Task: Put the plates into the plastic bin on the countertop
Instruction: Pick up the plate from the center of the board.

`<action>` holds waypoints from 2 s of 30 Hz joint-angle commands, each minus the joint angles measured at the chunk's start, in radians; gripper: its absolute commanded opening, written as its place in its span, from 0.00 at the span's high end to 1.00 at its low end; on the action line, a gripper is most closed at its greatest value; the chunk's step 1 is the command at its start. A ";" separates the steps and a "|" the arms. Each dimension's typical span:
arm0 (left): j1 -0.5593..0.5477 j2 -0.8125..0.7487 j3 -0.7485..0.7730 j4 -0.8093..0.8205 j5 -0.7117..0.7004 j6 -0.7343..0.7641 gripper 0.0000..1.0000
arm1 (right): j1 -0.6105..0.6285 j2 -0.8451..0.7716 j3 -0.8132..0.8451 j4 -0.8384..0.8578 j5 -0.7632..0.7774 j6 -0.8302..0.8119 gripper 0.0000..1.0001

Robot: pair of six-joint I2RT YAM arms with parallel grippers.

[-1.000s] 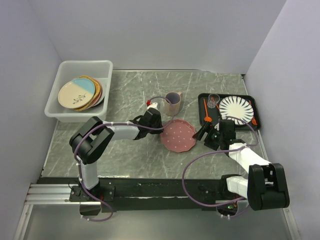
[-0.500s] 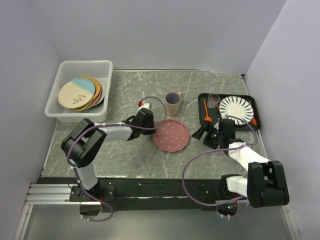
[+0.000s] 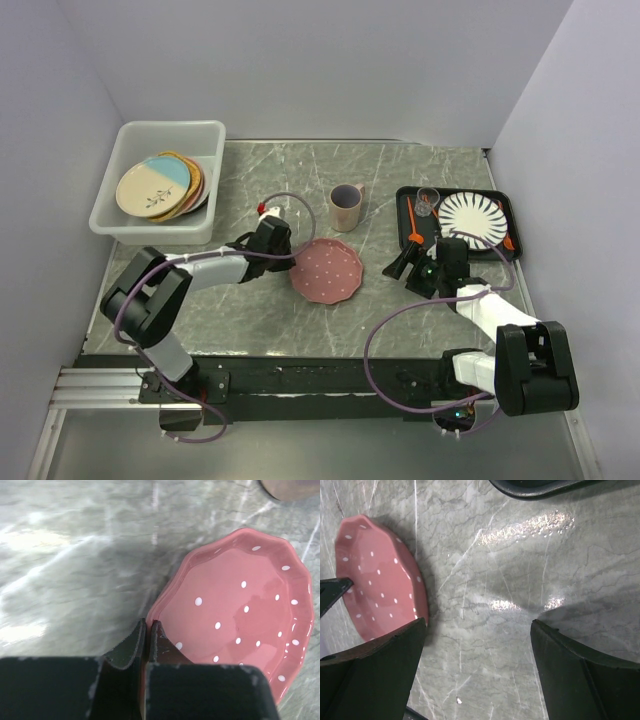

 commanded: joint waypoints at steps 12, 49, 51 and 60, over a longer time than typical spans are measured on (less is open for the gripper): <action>0.122 -0.244 -0.041 -0.083 -0.036 0.025 0.99 | 0.028 -0.022 0.030 0.017 0.003 0.001 0.08; 0.496 -0.434 0.136 -0.141 0.151 0.059 0.99 | 0.071 0.050 0.043 0.115 -0.047 -0.048 0.03; 0.512 -0.431 0.151 -0.134 0.161 0.059 0.99 | 0.072 0.058 0.045 0.115 -0.047 -0.050 0.03; 0.593 -0.405 0.209 -0.123 0.162 0.047 0.99 | 0.077 0.072 0.053 0.116 -0.037 -0.054 0.04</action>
